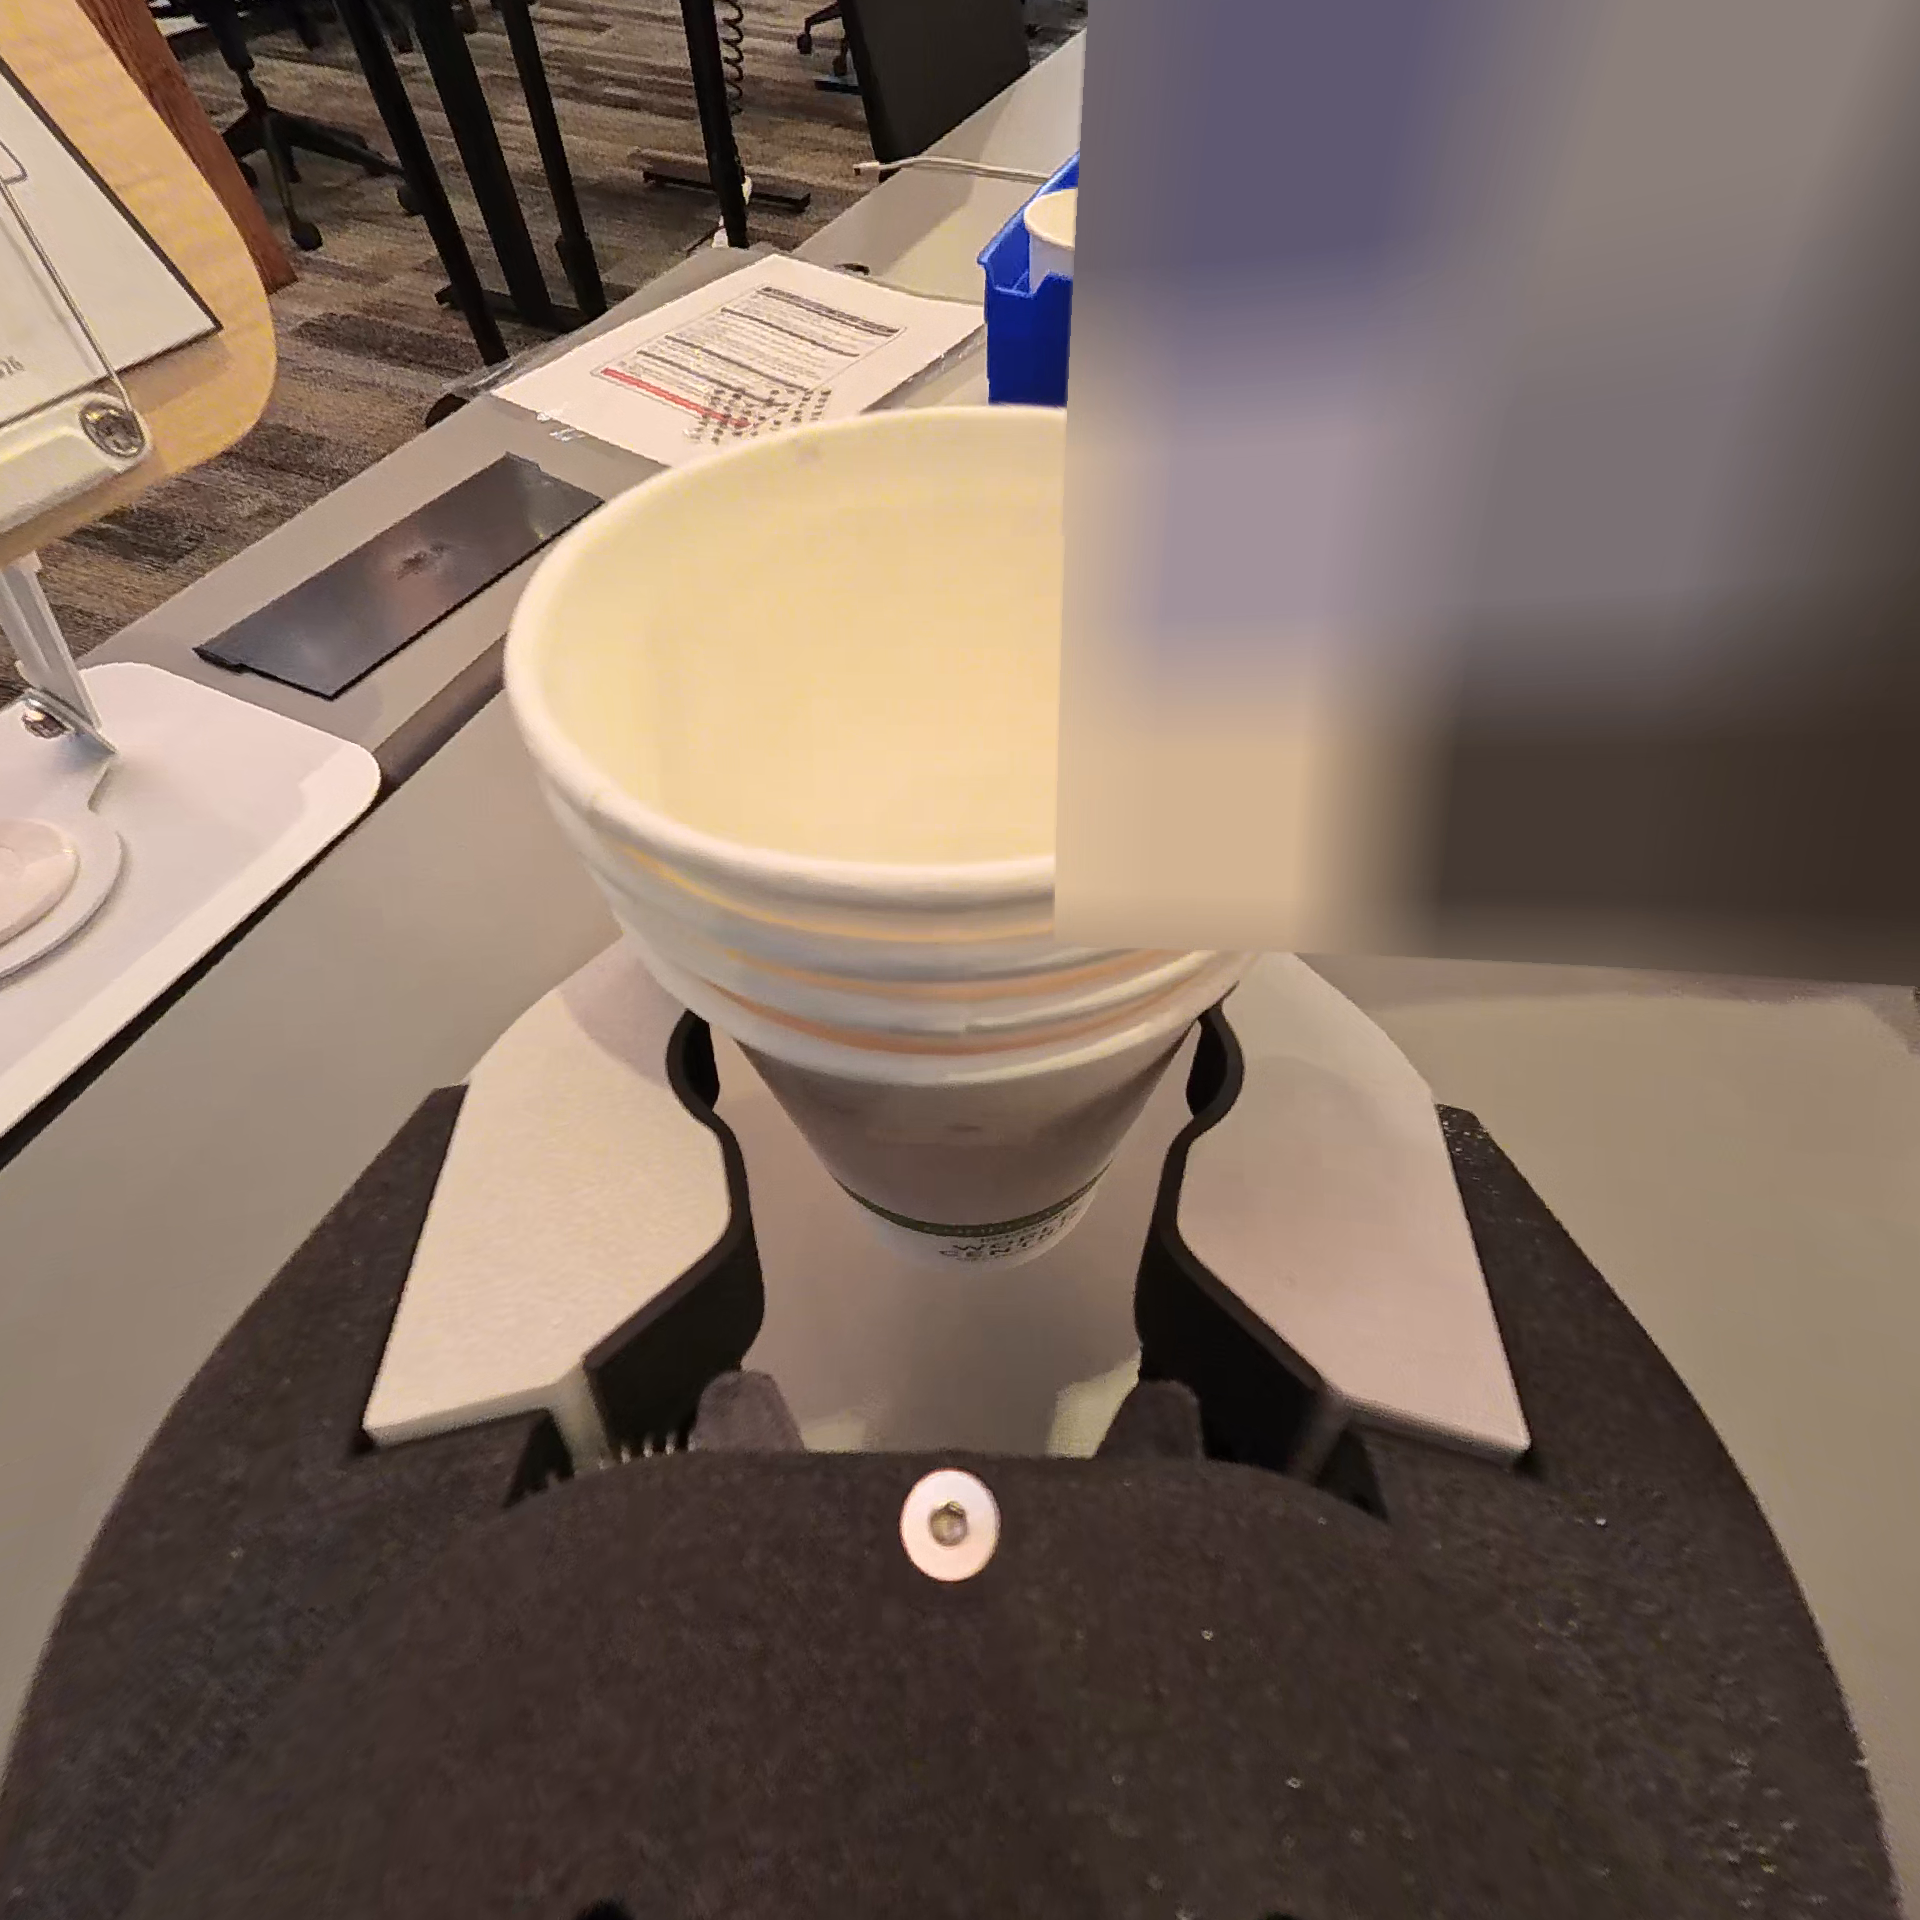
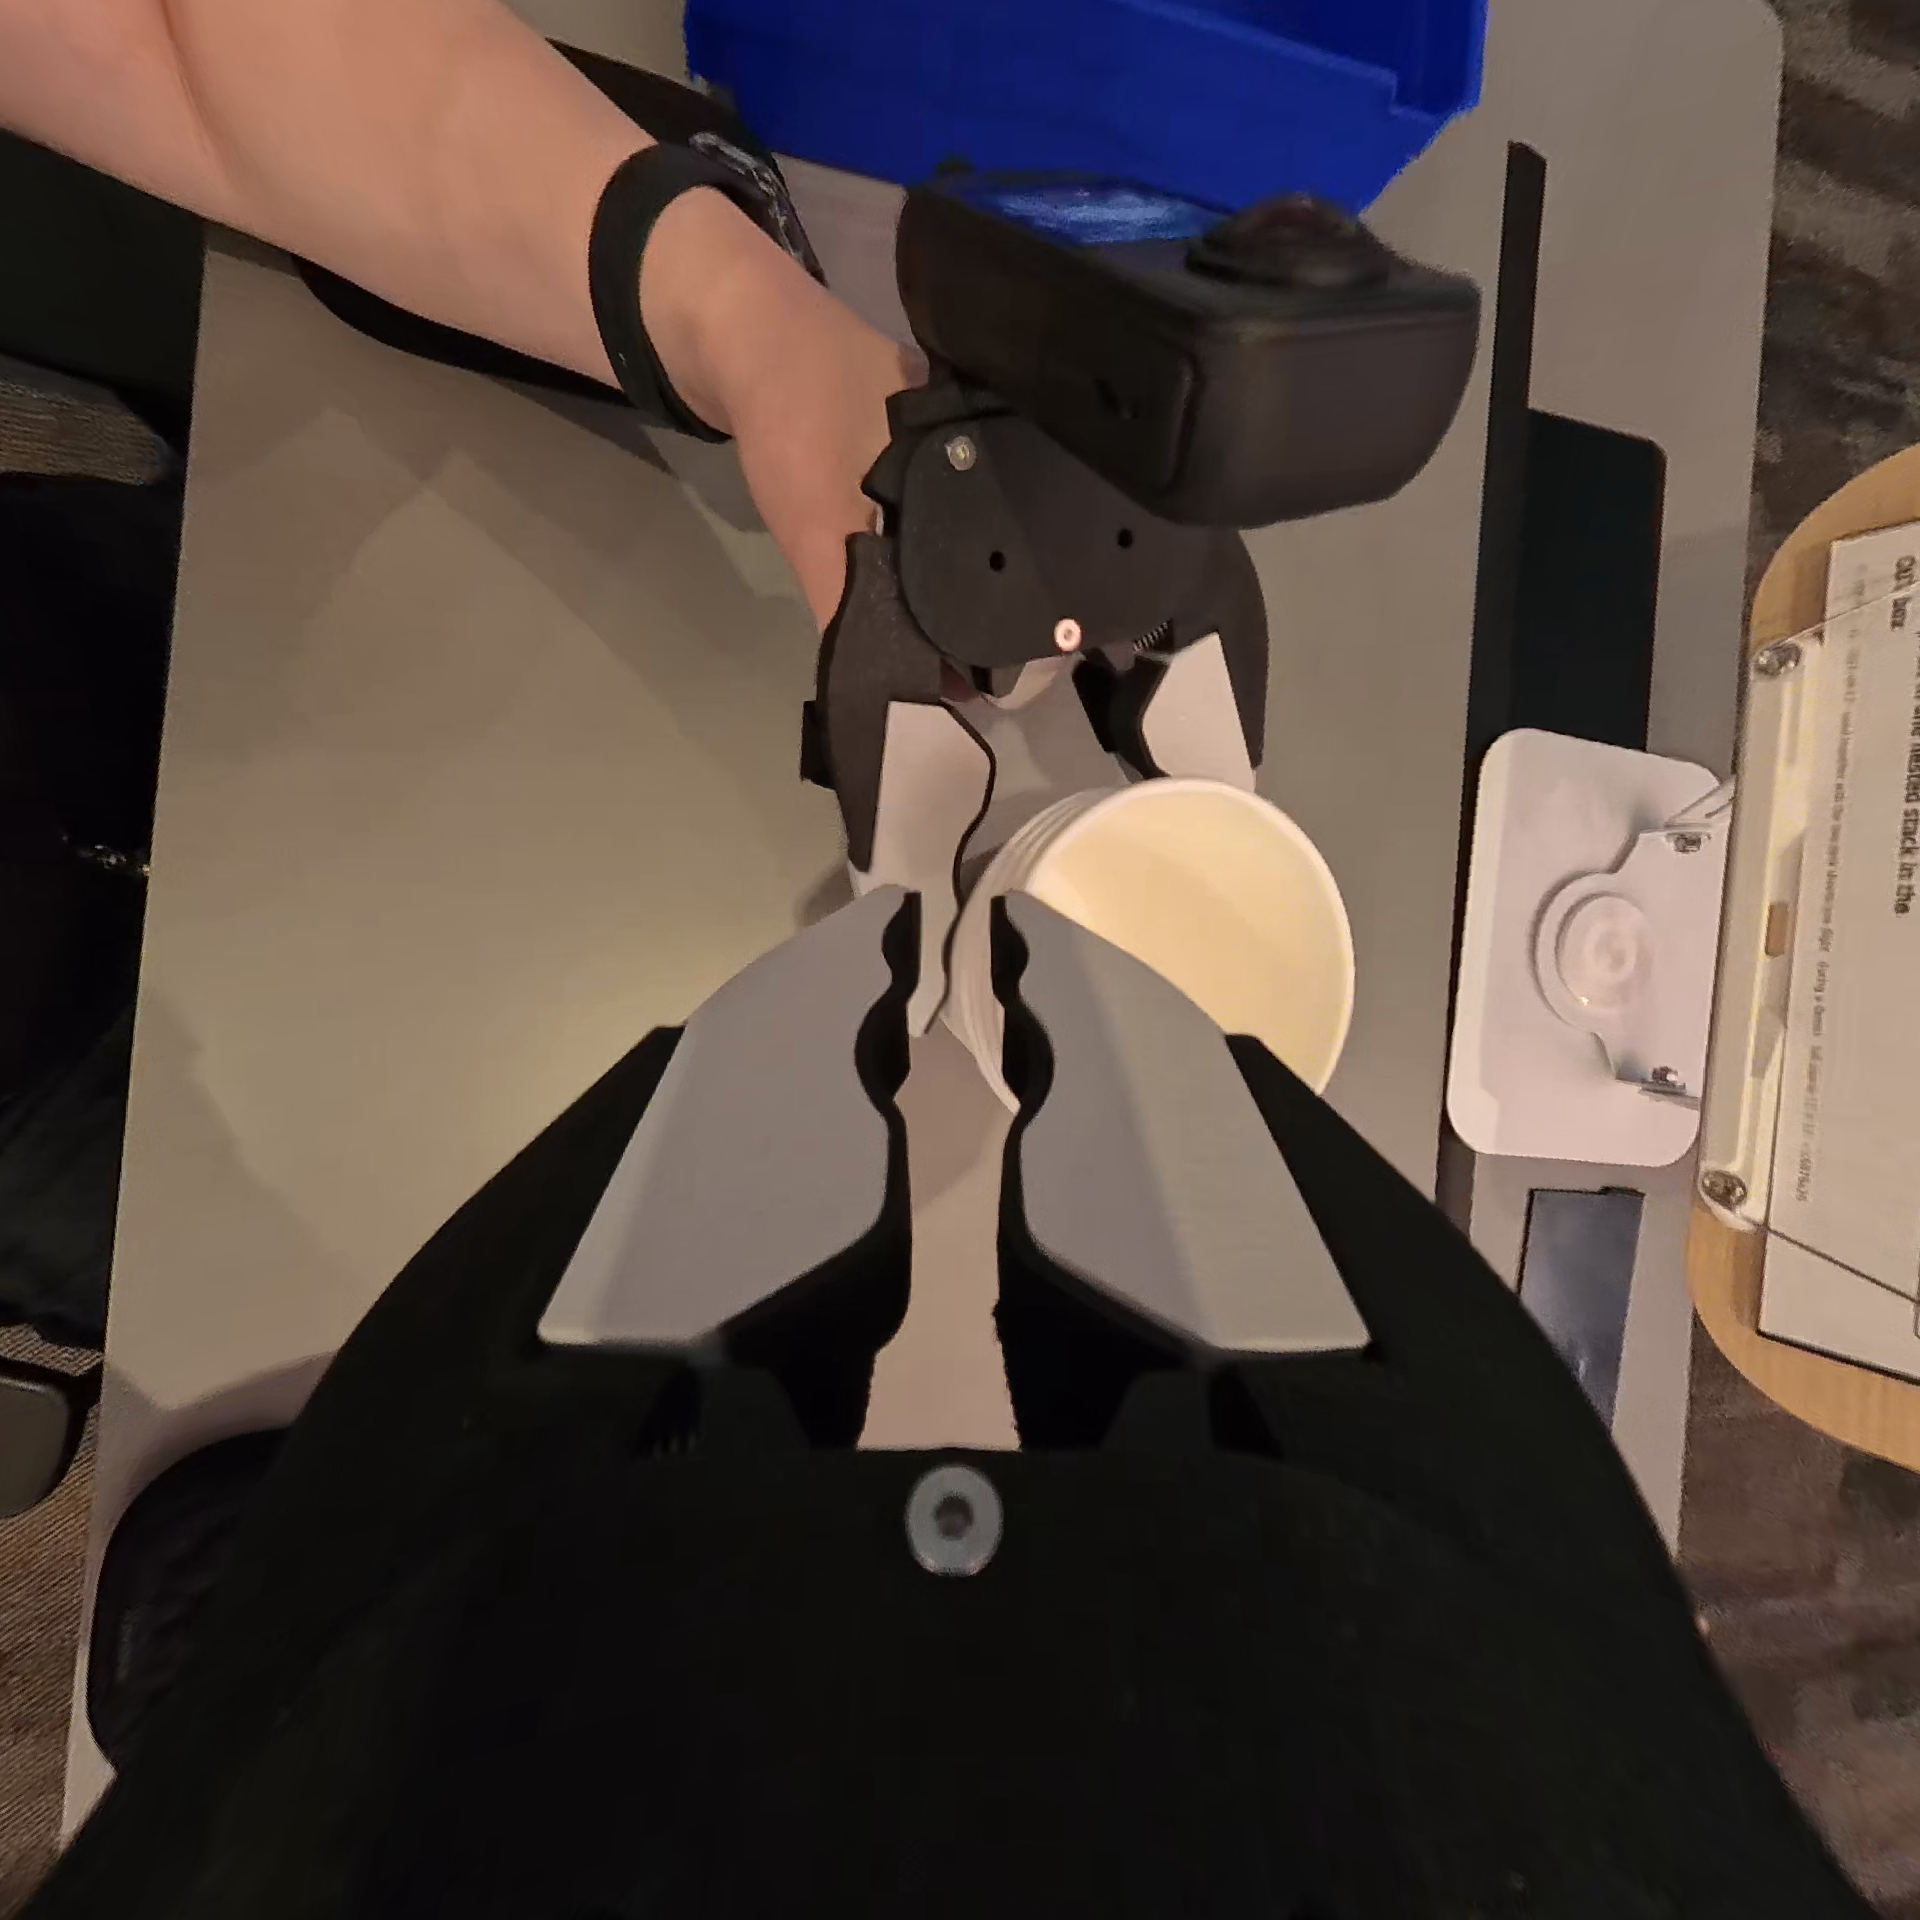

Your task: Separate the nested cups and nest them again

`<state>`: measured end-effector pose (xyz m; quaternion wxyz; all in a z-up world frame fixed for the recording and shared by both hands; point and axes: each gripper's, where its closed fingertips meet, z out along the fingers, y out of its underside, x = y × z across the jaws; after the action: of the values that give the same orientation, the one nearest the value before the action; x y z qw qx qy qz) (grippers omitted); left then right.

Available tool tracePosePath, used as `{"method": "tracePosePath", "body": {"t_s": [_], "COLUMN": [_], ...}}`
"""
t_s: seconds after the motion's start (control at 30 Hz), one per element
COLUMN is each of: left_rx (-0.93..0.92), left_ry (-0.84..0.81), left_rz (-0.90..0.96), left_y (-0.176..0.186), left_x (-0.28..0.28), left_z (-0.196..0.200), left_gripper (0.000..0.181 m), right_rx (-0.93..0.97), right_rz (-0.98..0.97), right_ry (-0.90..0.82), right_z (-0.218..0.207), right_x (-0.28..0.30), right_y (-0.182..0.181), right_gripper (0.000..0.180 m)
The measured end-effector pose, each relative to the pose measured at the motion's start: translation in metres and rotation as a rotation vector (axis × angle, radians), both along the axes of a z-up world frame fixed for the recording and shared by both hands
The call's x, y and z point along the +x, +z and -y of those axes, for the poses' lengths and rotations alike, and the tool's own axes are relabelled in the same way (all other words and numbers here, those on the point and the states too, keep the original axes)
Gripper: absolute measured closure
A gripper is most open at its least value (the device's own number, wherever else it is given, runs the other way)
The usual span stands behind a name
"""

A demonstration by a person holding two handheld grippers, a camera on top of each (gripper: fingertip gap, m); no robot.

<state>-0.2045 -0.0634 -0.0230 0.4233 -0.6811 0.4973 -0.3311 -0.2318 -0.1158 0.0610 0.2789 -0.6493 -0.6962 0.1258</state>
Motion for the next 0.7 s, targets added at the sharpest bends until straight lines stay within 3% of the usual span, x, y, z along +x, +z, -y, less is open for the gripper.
{"method": "tracePosePath", "body": {"t_s": [0.23, 0.3, 0.7], "left_rx": [0.024, 0.025, 0.039], "left_ry": [-0.015, -0.009, 0.004], "left_rz": [0.009, 0.012, 0.014], "left_y": [0.005, 0.006, 0.009], "left_x": [0.002, 0.002, 0.0], "left_z": [0.005, 0.004, 0.002], "left_gripper": [0.091, 0.091, 0.091], "right_rx": [-0.011, -0.036, -0.073], "right_rz": [0.088, 0.071, 0.031], "right_ry": [-0.044, -0.032, -0.039], "right_z": [-0.012, -0.009, -0.009], "right_x": [0.009, 0.007, 0.007], "right_y": [-0.016, -0.016, -0.009], "right_gripper": [0.169, 0.176, 0.177]}}
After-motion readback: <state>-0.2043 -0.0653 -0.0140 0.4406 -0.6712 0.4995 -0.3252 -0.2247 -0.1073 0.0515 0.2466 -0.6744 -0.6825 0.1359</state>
